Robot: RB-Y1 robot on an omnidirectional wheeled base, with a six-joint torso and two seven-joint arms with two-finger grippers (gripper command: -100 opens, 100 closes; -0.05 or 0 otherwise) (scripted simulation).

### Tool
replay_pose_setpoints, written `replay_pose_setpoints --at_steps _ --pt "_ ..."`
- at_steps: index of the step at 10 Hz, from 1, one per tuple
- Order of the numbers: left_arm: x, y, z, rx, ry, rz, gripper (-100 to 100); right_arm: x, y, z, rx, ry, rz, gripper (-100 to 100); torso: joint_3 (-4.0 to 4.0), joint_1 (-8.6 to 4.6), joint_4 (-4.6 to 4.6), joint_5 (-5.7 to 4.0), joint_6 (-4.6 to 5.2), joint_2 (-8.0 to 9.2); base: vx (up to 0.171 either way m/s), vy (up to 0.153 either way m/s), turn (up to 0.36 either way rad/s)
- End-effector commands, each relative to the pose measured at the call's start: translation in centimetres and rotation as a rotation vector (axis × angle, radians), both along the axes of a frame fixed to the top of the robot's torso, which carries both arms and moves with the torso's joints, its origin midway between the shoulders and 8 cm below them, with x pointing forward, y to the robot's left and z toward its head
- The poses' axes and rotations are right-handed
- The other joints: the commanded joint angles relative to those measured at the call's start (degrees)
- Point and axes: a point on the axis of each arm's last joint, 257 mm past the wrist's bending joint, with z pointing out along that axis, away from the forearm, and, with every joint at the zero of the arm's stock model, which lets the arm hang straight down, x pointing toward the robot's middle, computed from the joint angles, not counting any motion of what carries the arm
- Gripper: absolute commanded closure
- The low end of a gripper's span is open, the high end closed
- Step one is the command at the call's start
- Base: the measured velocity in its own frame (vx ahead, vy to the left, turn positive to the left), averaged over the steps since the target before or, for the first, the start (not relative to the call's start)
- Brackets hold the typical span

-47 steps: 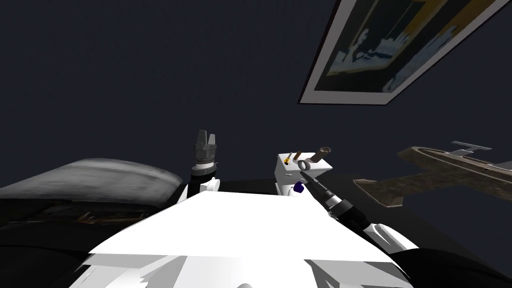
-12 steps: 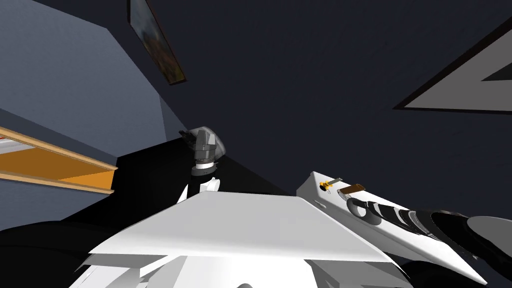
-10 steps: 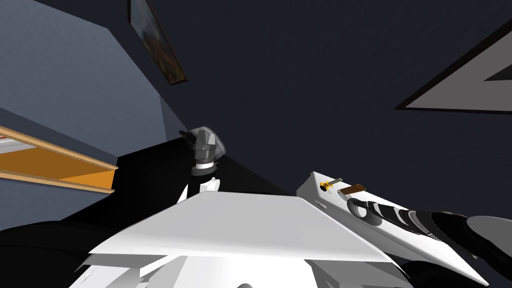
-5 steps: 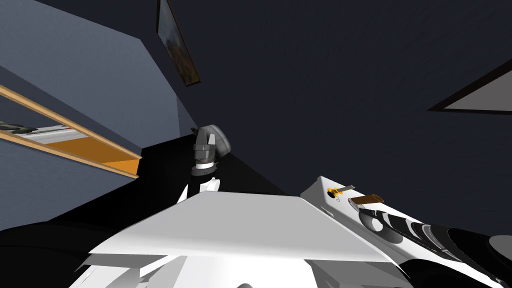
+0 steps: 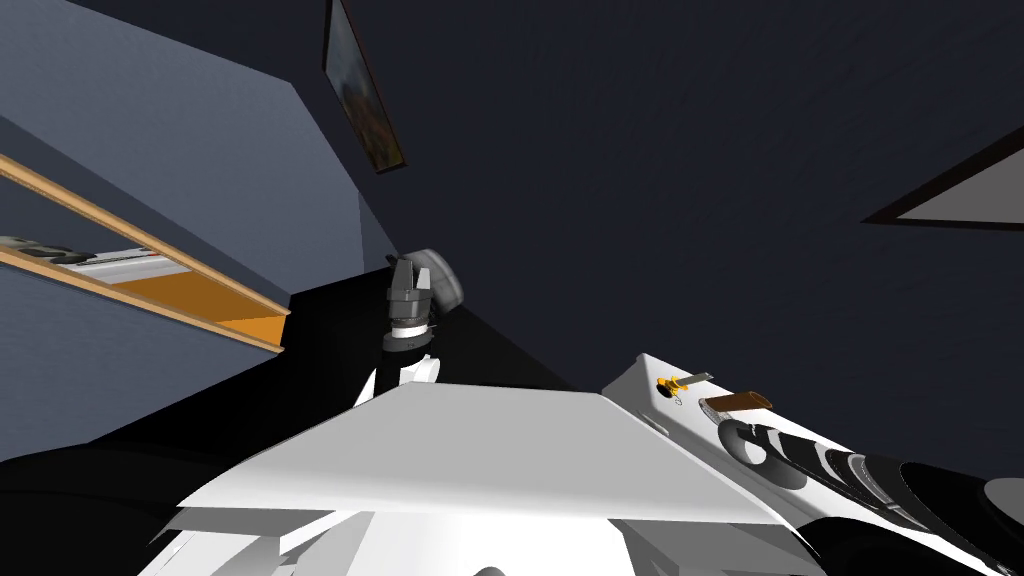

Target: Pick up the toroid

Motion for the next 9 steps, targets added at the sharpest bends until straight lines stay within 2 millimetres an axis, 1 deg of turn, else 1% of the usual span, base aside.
replay_pose_setpoints --at_steps 1,2,3,4,7,8,9 --pt "0.0 0.0 0.0 0.0 0.0 0.0 0 0.0 0.0 0.0 0.0 0.0 0.0 100 0.0 0.0 0.0 0.0 0.0 0.0 0.0 0.0 0.0" --pt "0.0 0.0 0.0 0.0 0.0 0.0 0 0.0 0.0 0.0 0.0 0.0 0.0 100 0.0 0.0 0.0 0.0 0.0 0.0 0.0 0.0 0.0" --pt "0.0 0.0 0.0 0.0 0.0 0.0 0 0.0 0.0 0.0 0.0 0.0 0.0 0 0.0 0.0 0.0 0.01 0.0 0.0 0.0 0.0 0.0" --pt "0.0 0.0 0.0 0.0 0.0 0.0 0 1.0 0.3 0.5 0.001 0.0 0.023 100 0.0 0.01 0.0 0.01 0.0 -0.01 0.02 -0.008 -0.203" --pt "0.0 0.0 0.0 0.0 0.0 0.0 0 3.9 1.9 2.1 0.002 0.001 0.095 100 -0.05 0.04 -0.02 0.05 0.15 -0.08 0.043 -0.009 -0.271" --pt "0.0 0.0 0.0 0.0 0.0 0.0 0 3.1 1.6 2.0 0.0 0.001 0.08 100 -0.07 0.04 -0.02 0.05 0.06 -0.12 0.018 -0.002 -0.028" --pt "0.0 0.0 0.0 0.0 0.0 0.0 0 3.2 1.6 2.1 0.001 0.002 0.081 0 -0.05 0.03 -0.03 0.01 0.02 -0.08 0.0 0.0 0.0"
